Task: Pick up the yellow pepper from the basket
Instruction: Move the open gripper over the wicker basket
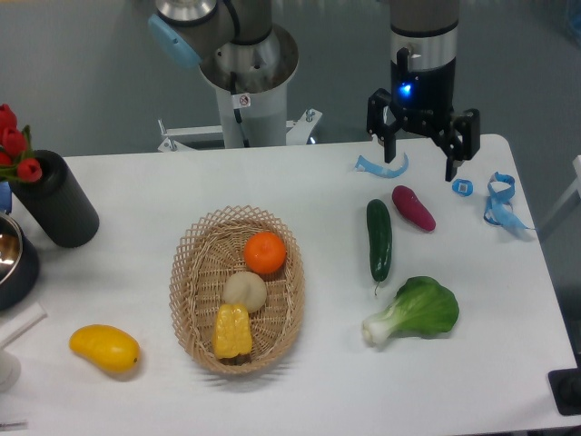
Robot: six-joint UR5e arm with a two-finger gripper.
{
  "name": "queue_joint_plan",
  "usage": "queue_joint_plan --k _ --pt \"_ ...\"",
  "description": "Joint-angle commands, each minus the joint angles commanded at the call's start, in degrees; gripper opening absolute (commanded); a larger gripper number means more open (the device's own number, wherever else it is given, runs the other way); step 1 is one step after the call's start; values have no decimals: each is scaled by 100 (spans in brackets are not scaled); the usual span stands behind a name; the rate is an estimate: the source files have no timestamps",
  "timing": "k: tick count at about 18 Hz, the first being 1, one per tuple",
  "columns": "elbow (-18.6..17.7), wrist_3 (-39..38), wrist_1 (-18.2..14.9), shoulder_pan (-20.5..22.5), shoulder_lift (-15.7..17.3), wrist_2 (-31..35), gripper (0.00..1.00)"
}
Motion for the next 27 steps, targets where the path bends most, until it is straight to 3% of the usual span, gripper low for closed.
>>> queue_joint_plan --k 9,12,14,22,27 --pt "-105 -18 158 -79 -88 -210 100" --pt "-342 -96 544 -97 -114 -298 100" --pt "-422 -516 624 -149 -149 -343 100" --pt "-255 -1958 650 -1027 -808 -352 100" --pt "-176 -3583 659 -1686 -1019 -325 100"
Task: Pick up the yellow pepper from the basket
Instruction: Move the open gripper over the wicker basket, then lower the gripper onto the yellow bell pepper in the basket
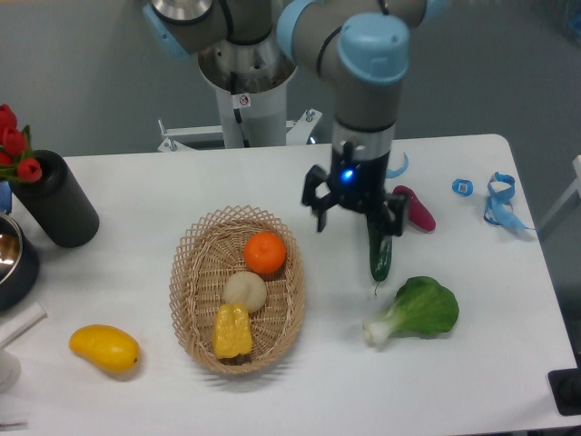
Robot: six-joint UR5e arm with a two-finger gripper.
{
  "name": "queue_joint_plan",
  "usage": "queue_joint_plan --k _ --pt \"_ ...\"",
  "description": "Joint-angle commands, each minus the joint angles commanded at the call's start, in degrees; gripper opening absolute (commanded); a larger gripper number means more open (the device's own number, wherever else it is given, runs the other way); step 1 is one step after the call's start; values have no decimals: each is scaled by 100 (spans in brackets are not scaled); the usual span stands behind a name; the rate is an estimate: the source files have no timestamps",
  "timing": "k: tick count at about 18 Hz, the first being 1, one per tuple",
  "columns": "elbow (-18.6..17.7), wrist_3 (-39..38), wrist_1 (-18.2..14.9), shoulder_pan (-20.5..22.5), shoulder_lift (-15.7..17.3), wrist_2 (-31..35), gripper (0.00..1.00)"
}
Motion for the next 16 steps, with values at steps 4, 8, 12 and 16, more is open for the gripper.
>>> queue_joint_plan --k 4,8,12,16 --pt "79 -547 9 -527 -307 9 100" --pt "342 -1161 9 -888 -816 9 100" --pt "554 -1541 9 -1012 -1204 -9 100" --pt "580 -1743 9 -1021 -1309 -26 100"
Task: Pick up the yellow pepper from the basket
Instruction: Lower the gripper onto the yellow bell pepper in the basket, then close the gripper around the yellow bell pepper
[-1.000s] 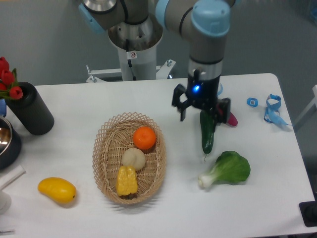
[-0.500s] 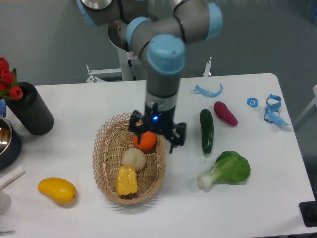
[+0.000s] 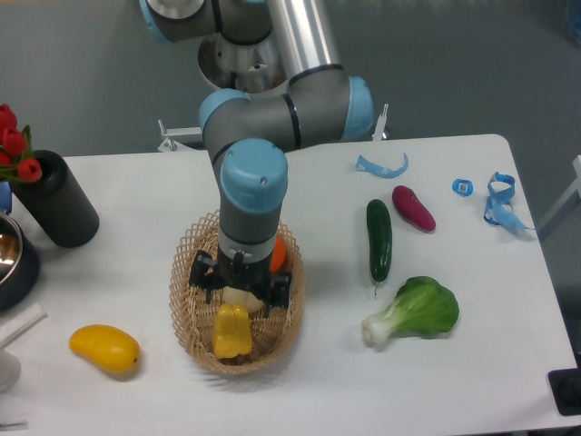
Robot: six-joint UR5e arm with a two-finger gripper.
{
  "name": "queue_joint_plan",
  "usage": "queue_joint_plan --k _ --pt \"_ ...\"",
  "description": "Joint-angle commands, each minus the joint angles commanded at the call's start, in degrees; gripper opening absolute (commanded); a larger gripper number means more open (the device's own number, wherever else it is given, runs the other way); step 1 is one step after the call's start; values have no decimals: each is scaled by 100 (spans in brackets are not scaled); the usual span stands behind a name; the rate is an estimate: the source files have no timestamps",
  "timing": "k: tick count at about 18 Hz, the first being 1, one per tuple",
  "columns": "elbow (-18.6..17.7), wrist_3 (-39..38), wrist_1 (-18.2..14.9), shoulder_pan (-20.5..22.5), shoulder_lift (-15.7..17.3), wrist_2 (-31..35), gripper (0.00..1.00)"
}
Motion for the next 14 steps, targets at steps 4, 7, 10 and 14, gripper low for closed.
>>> queue_joint_plan --k 4,7,10,14 --pt "0 0 9 0 -202 35 100" --pt "-35 -9 131 -9 -264 35 100" --pt "-62 -79 185 -62 -352 53 100" --pt "-62 -106 211 -79 -492 62 100"
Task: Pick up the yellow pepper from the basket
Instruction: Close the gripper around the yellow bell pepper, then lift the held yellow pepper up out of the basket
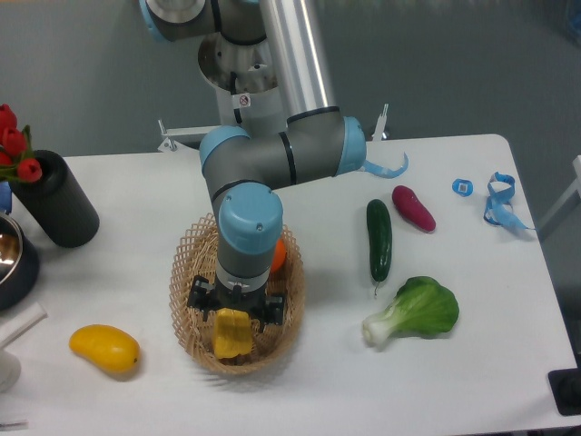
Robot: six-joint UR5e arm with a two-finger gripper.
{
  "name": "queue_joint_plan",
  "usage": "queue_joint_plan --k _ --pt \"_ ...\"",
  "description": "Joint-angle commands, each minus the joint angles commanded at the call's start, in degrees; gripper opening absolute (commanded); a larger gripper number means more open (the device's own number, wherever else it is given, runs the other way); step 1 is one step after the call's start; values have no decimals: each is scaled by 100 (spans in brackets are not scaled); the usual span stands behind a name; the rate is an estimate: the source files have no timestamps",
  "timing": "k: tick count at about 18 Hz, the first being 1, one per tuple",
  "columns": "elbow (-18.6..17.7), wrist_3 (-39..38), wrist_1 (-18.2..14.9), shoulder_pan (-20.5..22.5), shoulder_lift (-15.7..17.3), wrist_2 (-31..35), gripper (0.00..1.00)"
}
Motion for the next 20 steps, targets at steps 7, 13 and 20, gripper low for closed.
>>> queue_joint_plan --k 7,13,20 --pt "-9 -9 9 -70 -106 0 100" --pt "88 18 26 -70 -124 0 50" --pt "316 166 -9 -18 122 0 29"
